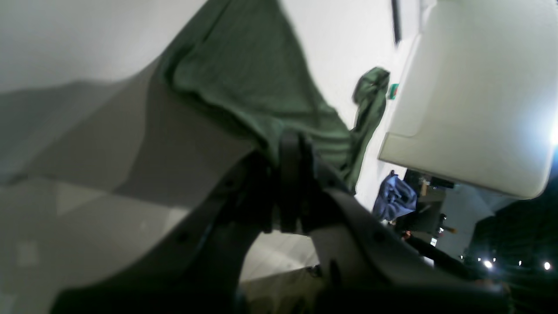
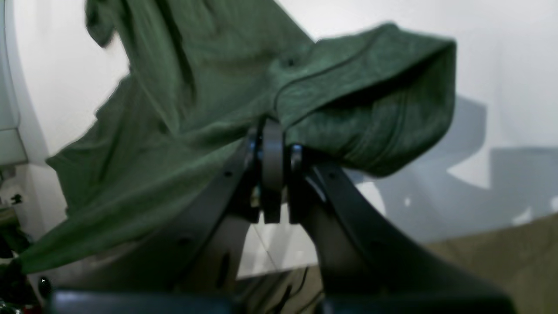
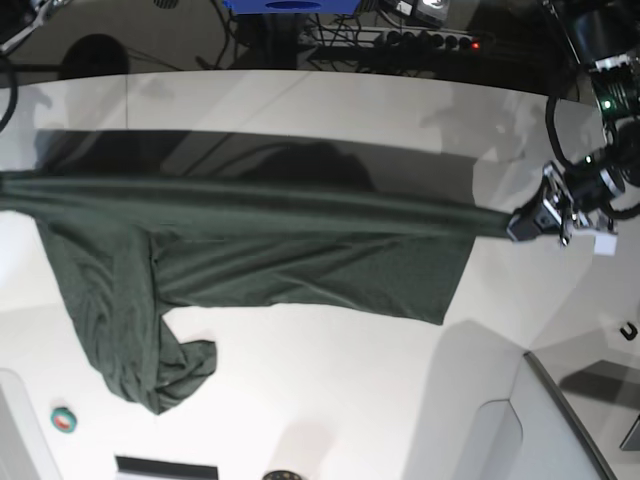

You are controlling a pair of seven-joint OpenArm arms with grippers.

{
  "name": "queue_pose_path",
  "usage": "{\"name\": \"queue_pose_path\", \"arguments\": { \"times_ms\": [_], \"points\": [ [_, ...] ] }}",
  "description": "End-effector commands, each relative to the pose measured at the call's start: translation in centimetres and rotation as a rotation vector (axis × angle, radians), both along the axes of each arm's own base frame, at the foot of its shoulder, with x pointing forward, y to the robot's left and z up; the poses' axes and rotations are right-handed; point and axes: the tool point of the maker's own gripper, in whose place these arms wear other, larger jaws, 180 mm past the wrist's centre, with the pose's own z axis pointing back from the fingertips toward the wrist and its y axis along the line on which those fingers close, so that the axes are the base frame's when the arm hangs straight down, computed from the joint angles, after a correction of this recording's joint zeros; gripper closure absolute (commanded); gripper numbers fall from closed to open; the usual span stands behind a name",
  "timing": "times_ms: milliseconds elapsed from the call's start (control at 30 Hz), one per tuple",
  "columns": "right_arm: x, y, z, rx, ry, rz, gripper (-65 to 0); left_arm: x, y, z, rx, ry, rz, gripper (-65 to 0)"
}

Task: Layout the t-shirt on the table in an organized manner, then fold the t-shirt properly
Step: 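Lower the held shirt edge with both grippers and lay it flat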

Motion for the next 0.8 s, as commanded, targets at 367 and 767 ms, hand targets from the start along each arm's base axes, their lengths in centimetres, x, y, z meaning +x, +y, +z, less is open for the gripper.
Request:
{"name": "queue_pose_path", "arguments": {
  "times_ms": [367, 767],
  "points": [
    [-2.6, 0.0, -1.4, -0.009, 0.035, -0.026, 0.0, -2.3, 2.9, -2.4, 0.206, 0.115, -0.006, 0.0],
    [-5.8, 0.5, -6.5, 0.106, 0.118, -0.107, 0.0, -5.2, 3.5, -4.8, 0.278, 0.221, -0.029, 0.0]
  ]
}}
